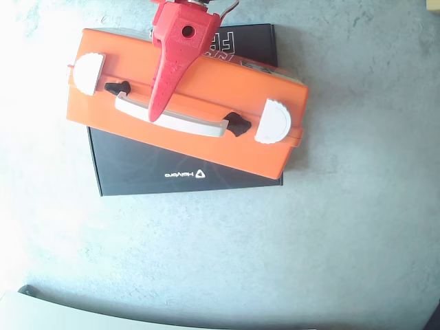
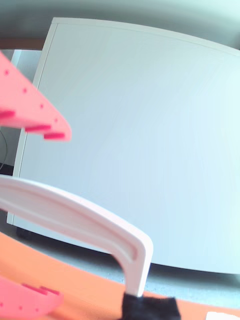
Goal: Grab the white handle of the orange box
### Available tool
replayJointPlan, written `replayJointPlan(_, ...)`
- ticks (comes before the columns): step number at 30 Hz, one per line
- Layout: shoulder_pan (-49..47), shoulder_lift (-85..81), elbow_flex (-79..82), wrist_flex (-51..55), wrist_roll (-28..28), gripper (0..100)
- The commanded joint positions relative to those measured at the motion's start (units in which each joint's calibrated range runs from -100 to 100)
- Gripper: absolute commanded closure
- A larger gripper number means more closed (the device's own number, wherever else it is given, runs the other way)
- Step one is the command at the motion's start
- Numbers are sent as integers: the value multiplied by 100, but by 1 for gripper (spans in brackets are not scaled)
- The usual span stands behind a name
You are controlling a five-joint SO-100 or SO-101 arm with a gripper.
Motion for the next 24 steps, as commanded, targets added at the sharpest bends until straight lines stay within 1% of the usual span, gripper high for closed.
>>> replayJointPlan(1, 1, 73, -12, 415, 41, 64)
replayJointPlan(6, 55, 56, -127, 940, 47, 64)
replayJointPlan(8, 342, 56, -127, 957, 41, 64)
replayJointPlan(13, 621, 81, -127, 914, 41, 64)
replayJointPlan(24, 636, 444, -118, 85, -6, 64)
